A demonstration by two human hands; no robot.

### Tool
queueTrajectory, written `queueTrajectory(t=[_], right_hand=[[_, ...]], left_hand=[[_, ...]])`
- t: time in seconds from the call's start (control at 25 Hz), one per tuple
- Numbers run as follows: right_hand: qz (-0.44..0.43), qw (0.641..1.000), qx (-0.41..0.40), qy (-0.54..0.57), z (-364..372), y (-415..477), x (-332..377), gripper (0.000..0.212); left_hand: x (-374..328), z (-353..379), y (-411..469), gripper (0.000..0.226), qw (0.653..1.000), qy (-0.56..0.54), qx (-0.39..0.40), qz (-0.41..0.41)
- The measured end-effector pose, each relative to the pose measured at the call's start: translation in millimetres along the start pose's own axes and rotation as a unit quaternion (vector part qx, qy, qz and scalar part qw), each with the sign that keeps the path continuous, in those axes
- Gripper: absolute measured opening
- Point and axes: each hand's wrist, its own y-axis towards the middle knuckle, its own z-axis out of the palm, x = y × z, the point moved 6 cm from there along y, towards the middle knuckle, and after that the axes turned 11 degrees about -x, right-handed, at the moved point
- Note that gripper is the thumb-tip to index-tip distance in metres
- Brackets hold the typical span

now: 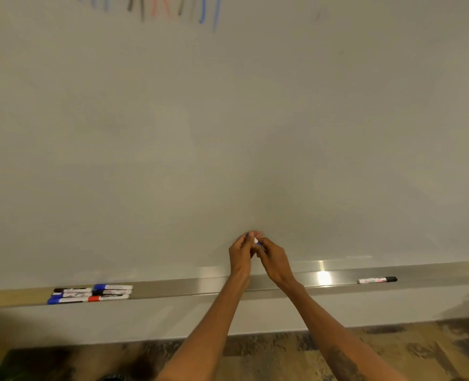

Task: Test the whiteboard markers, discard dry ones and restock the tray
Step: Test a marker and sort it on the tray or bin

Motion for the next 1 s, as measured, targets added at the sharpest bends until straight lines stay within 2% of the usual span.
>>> queueTrajectory(t=[0.2, 0.28, 0.36, 0.44, 0.56, 0.68, 0.8, 1.0], right_hand=[[-0.032, 0.983, -0.009, -0.180, 23, -1, 49, 0.037], [-0.026, 0.978, -0.027, -0.204, 28, -2, 56, 0.039], [-0.036, 0.986, -0.051, -0.156, 33, -3, 61, 0.035], [-0.046, 0.992, -0.087, -0.077, 33, -1, 64, 0.022], [-0.088, 0.988, -0.129, 0.008, 26, 6, 90, 0.010], [-0.135, 0.976, -0.165, 0.040, 12, 17, 137, 0.030], [-0.147, 0.966, -0.166, 0.134, -7, 30, 189, 0.046], [-0.154, 0.932, -0.180, 0.274, -51, 45, 262, 0.015]], left_hand=[[-37, -21, 1, 0.028, 0.995, -0.084, -0.061, -0.008], [-54, -26, 4, 0.027, 0.991, -0.121, -0.061, -0.004], [-75, -35, 7, 0.025, 0.987, -0.141, -0.067, 0.026], [-93, -44, 8, 0.025, 0.984, -0.145, -0.082, 0.067], [-123, -56, 5, 0.029, 0.975, -0.131, -0.111, 0.142], [-154, -57, -3, 0.027, 0.963, -0.105, -0.120, 0.217], [-192, -52, -16, 0.022, 0.948, -0.098, -0.118, 0.278], [-266, -38, -32, 0.023, 0.918, -0.066, -0.115, 0.373]])
